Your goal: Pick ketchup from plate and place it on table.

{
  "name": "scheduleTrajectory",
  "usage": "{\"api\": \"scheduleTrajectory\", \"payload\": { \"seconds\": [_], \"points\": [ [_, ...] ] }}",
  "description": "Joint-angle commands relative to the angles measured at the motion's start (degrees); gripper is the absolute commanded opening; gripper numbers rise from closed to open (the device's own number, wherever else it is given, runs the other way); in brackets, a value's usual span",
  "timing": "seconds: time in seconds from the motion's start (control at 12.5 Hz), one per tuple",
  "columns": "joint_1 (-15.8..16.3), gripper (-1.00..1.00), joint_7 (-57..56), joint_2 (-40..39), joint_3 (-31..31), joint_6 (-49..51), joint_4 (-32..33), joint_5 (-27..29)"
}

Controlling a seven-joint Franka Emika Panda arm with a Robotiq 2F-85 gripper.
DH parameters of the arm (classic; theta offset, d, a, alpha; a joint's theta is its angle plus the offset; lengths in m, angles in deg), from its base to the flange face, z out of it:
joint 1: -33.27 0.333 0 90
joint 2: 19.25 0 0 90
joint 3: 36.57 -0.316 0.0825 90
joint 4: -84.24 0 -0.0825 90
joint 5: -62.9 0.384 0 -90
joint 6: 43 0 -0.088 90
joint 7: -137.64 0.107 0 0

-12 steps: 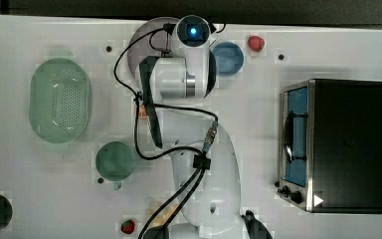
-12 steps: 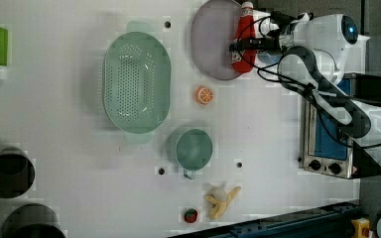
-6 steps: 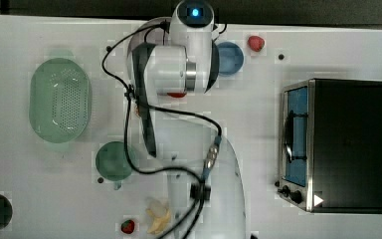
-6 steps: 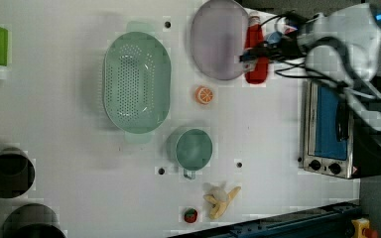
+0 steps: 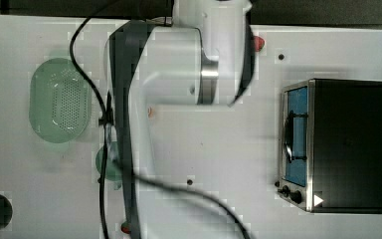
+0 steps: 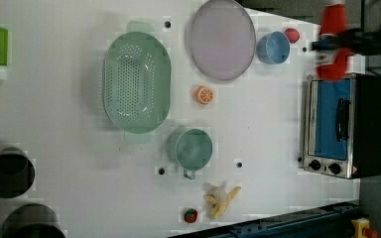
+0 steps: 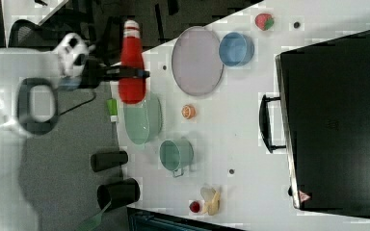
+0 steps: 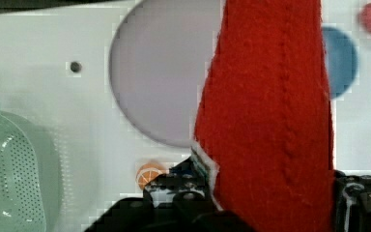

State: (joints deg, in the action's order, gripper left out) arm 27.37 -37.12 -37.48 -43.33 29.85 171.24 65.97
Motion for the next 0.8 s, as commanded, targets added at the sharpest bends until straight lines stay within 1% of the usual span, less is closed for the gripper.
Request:
{"api": "scheduleTrajectory", "payload": {
  "seconds": [0.08, 0.48, 0.64, 0.8],
  "points": [
    [-1.39, 0.19, 4.35, 3.5, 3.23, 4.15, 5.79, 1.0],
    [-1.53, 0.19, 4.35, 11.37, 6.22, 2.87, 19.49, 0.89],
    [-1.53, 0.19, 4.34, 12.97, 6.61, -0.13, 25.03, 0.89],
    [-1.51, 0.19, 4.36, 13.17, 6.58, -5.7, 30.19, 0.91]
  ]
}}
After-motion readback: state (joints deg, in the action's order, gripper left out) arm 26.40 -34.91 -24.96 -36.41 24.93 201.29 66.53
